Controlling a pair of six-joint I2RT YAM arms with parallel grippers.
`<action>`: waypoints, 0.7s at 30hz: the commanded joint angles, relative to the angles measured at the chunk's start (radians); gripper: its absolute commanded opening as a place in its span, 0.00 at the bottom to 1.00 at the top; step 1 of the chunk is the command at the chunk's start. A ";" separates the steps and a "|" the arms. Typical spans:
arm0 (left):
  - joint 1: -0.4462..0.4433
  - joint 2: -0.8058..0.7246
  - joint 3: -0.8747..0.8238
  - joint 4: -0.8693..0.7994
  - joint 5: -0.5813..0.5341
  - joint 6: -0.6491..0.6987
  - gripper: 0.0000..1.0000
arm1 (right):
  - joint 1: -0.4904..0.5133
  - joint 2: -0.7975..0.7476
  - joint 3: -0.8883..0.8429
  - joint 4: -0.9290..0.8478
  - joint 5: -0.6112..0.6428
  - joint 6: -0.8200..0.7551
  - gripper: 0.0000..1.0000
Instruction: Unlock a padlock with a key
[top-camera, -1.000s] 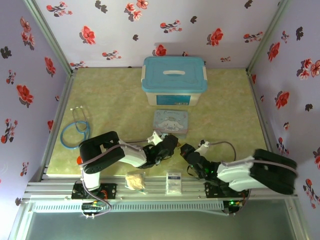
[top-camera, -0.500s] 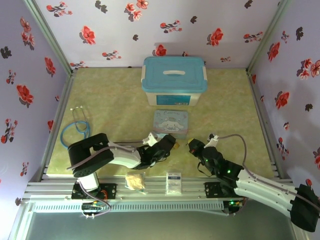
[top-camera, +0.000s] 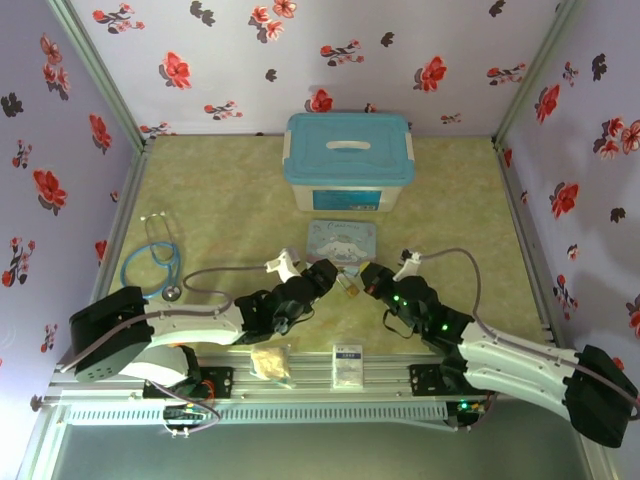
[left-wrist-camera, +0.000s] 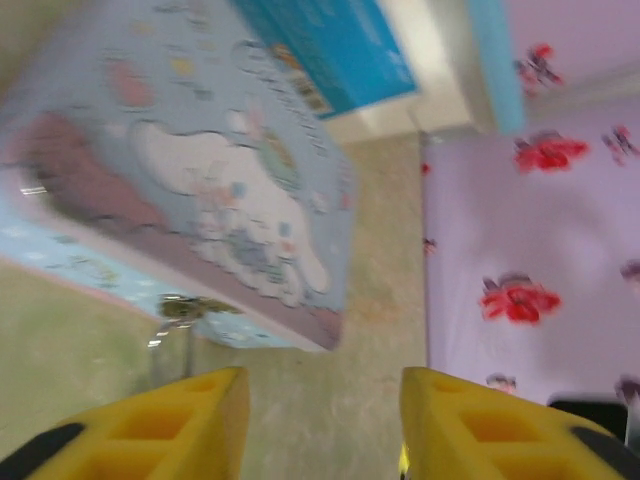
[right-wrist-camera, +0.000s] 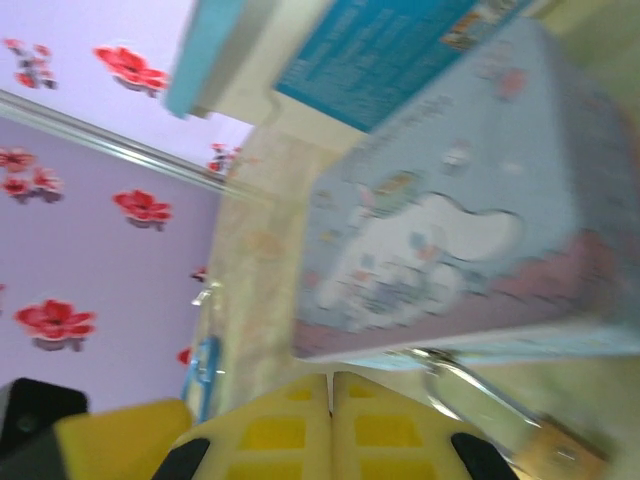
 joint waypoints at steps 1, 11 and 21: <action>-0.009 0.017 0.007 0.214 0.086 0.194 0.38 | -0.004 0.034 0.046 0.130 -0.022 -0.031 0.00; -0.016 0.056 0.036 0.288 0.051 0.195 0.30 | 0.008 0.099 0.044 0.232 -0.010 0.021 0.00; -0.009 0.101 0.024 0.299 0.046 0.102 0.12 | 0.016 0.107 0.039 0.247 0.001 0.026 0.00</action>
